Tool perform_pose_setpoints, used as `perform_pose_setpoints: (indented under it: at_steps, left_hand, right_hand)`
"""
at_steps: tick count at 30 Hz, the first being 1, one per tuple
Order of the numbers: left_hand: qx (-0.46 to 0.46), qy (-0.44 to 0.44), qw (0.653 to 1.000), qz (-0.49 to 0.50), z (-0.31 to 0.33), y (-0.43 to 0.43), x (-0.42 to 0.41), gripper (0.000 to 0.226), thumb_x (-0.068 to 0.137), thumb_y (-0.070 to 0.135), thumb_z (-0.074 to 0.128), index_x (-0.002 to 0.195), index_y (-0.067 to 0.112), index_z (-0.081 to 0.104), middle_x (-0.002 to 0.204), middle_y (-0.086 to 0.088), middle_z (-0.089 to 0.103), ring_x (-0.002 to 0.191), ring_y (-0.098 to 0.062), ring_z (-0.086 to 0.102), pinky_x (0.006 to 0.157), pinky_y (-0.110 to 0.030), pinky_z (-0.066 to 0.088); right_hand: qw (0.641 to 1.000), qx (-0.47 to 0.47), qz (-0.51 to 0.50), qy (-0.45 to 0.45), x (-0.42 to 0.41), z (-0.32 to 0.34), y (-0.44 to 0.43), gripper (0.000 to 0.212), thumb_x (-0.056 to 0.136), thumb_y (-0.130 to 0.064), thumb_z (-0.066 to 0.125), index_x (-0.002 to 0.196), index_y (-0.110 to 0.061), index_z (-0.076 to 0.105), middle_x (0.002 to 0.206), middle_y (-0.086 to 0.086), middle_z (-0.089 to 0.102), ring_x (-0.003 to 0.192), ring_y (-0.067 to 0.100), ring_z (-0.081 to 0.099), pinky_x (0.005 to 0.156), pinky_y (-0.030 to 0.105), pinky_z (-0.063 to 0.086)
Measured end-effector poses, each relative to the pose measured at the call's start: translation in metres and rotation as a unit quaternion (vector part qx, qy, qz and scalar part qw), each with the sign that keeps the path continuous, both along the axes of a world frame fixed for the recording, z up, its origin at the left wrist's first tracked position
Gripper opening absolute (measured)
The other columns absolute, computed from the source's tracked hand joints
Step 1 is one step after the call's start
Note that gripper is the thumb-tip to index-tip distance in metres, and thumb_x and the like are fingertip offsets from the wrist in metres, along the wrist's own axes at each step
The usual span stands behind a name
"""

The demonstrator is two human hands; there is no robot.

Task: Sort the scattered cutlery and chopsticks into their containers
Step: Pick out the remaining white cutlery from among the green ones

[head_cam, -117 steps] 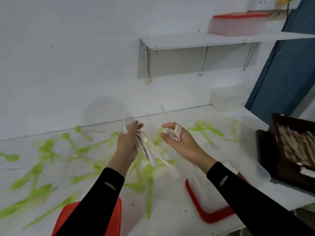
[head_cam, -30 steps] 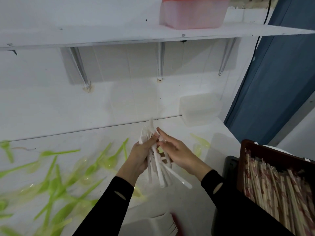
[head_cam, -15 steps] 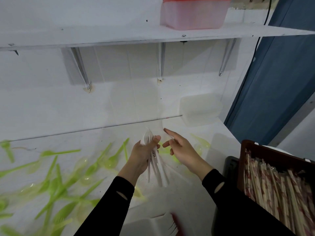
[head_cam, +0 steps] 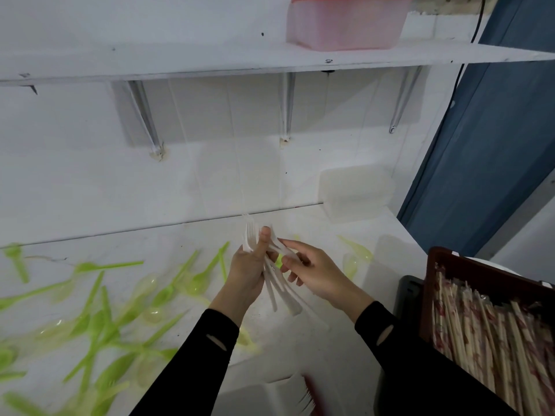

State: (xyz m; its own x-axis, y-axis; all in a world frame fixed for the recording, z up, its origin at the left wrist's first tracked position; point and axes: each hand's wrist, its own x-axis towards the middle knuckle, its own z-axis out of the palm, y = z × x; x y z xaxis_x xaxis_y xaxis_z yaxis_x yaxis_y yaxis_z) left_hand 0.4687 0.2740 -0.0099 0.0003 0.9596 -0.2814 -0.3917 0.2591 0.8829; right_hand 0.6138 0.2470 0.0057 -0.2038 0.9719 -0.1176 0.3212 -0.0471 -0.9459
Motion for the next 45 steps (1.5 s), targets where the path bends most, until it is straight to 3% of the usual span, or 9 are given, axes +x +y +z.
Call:
perform_pose_setpoints:
  at_steps: [9, 15, 21, 24, 27, 32, 37, 41, 45]
  left_hand:
    - [-0.077, 0.014, 0.992, 0.098, -0.008, 0.006, -0.008, 0.038, 0.088, 0.042, 0.068, 0.088, 0.004, 0.065, 0.067, -0.002, 0.057, 0.056, -0.012, 0.053, 0.059, -0.024, 0.048]
    - [-0.07, 0.032, 0.997, 0.023, -0.002, 0.003, -0.005, 0.02, 0.086, 0.026, 0.075, 0.083, 0.009, 0.064, 0.063, -0.002, 0.051, 0.052, -0.013, 0.05, 0.048, -0.024, 0.045]
    - [-0.055, 0.013, 0.998, 0.01, -0.002, -0.001, 0.001, 0.01, 0.088, 0.01, 0.07, 0.081, 0.006, 0.063, 0.06, -0.001, 0.055, 0.052, -0.014, 0.051, 0.047, -0.022, 0.043]
    - [-0.026, -0.002, 0.999, 0.03, -0.004, 0.0, -0.001, 0.009, 0.088, 0.005, 0.068, 0.083, 0.008, 0.061, 0.063, -0.002, 0.056, 0.055, -0.015, 0.055, 0.049, -0.024, 0.046]
    - [-0.012, -0.061, 0.998, 0.028, -0.002, -0.002, 0.0, 0.004, 0.089, -0.001, 0.065, 0.092, 0.0, 0.064, 0.071, -0.008, 0.064, 0.061, -0.017, 0.064, 0.055, -0.025, 0.053]
    - [0.008, -0.064, 0.998, 0.0, -0.002, -0.003, 0.002, 0.017, 0.092, 0.006, 0.063, 0.1, -0.009, 0.064, 0.079, -0.021, 0.061, 0.063, -0.028, 0.06, 0.055, -0.035, 0.054]
    - [-0.034, -0.075, 0.995, 0.058, -0.006, 0.001, 0.004, 0.024, 0.093, 0.019, 0.066, 0.095, -0.005, 0.064, 0.081, -0.013, 0.066, 0.071, -0.022, 0.067, 0.064, -0.03, 0.059]
    - [-0.07, -0.032, 0.99, 0.117, -0.008, 0.008, 0.0, 0.026, 0.091, 0.033, 0.068, 0.084, 0.01, 0.059, 0.066, -0.001, 0.054, 0.045, -0.007, 0.047, 0.041, -0.018, 0.042]
    - [-0.065, -0.05, 0.987, 0.137, -0.006, 0.01, 0.0, 0.039, 0.091, 0.046, 0.063, 0.09, 0.008, 0.052, 0.06, 0.003, 0.043, 0.042, -0.007, 0.04, 0.041, -0.019, 0.039]
  right_hand:
    - [0.999, -0.046, -0.021, -0.002, 0.004, -0.001, 0.002, 0.038, 0.098, -0.008, 0.04, 0.121, -0.038, 0.049, 0.103, -0.002, 0.065, 0.073, 0.01, 0.057, 0.066, 0.018, 0.044]
    - [0.993, -0.077, -0.053, 0.07, -0.003, -0.004, 0.005, 0.039, 0.099, -0.012, 0.042, 0.129, -0.035, 0.051, 0.093, -0.001, 0.058, 0.068, 0.012, 0.051, 0.066, 0.025, 0.045]
    - [0.988, 0.016, -0.11, 0.11, 0.003, -0.004, 0.007, 0.036, 0.101, -0.015, 0.052, 0.135, -0.026, 0.055, 0.089, 0.002, 0.065, 0.064, 0.007, 0.057, 0.062, 0.021, 0.051]
    - [0.99, 0.03, -0.094, 0.097, -0.002, -0.007, 0.003, 0.041, 0.098, -0.012, 0.057, 0.136, -0.028, 0.056, 0.104, 0.015, 0.07, 0.087, 0.014, 0.07, 0.08, 0.031, 0.059]
    - [0.996, 0.057, -0.068, 0.024, -0.008, -0.015, 0.002, 0.042, 0.097, -0.021, 0.056, 0.131, -0.046, 0.056, 0.107, 0.018, 0.068, 0.1, 0.04, 0.064, 0.089, 0.052, 0.054]
    - [0.993, 0.061, -0.075, 0.066, -0.007, -0.006, 0.0, 0.039, 0.092, -0.022, 0.069, 0.129, -0.033, 0.06, 0.09, -0.014, 0.073, 0.081, 0.012, 0.073, 0.074, 0.02, 0.057]
    - [0.992, 0.063, -0.093, 0.053, -0.003, -0.008, 0.003, 0.034, 0.096, -0.012, 0.057, 0.124, -0.032, 0.063, 0.093, -0.005, 0.073, 0.077, 0.013, 0.071, 0.07, 0.024, 0.058]
    - [0.995, 0.041, -0.088, 0.038, 0.003, -0.01, 0.004, 0.041, 0.097, -0.01, 0.048, 0.127, -0.037, 0.055, 0.096, -0.004, 0.07, 0.077, 0.01, 0.066, 0.07, 0.021, 0.052]
    - [0.999, 0.005, -0.047, 0.022, -0.002, -0.006, -0.001, 0.036, 0.096, -0.019, 0.051, 0.126, -0.039, 0.055, 0.1, 0.005, 0.068, 0.069, 0.005, 0.058, 0.067, 0.019, 0.045]
